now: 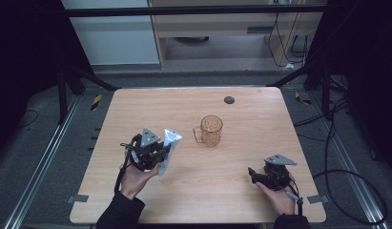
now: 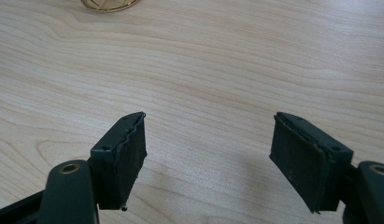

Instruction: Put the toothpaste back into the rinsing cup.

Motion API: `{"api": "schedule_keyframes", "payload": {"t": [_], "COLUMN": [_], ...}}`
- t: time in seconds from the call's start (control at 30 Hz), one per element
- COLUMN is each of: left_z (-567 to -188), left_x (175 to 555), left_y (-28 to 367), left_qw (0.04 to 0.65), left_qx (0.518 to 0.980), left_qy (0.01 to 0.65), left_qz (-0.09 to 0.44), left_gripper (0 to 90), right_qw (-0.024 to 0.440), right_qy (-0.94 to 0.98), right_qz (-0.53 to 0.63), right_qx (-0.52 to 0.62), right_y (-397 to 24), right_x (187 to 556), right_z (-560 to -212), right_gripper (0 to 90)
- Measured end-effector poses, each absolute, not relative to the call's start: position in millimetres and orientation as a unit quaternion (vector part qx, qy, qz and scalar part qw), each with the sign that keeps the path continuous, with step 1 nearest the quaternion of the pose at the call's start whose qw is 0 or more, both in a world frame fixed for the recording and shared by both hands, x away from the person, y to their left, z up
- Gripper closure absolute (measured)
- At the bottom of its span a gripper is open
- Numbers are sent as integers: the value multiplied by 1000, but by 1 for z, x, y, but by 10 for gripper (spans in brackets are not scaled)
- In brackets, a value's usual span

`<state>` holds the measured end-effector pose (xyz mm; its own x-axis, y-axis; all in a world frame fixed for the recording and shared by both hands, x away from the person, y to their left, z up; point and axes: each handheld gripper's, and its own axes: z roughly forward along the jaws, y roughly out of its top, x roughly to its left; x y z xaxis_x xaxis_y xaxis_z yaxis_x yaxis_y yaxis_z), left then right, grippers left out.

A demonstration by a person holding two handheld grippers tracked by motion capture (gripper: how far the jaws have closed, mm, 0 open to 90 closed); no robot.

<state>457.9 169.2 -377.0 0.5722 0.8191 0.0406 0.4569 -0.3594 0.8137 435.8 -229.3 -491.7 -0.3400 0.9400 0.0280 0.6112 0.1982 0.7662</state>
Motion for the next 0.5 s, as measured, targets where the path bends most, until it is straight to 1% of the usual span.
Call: {"api": "schedule_keyframes", "payload": {"t": [0.2,0.5], "left_z": [-361,-348], "left_x": [463,475], "left_y": [168,165], "left_qw": [428,475], "left_qx": [771,731], "left_qy": [402,411], "left_qz": [247,267], "left_gripper": [760,761], "right_qw": [234,236], "right_qy": [737,734], "right_qz": [354,357], "right_qx": [527,527], "right_y": [-230,-233], "right_x": [436,436], "right_z": [-492,-491], "right_gripper": [267,267]}}
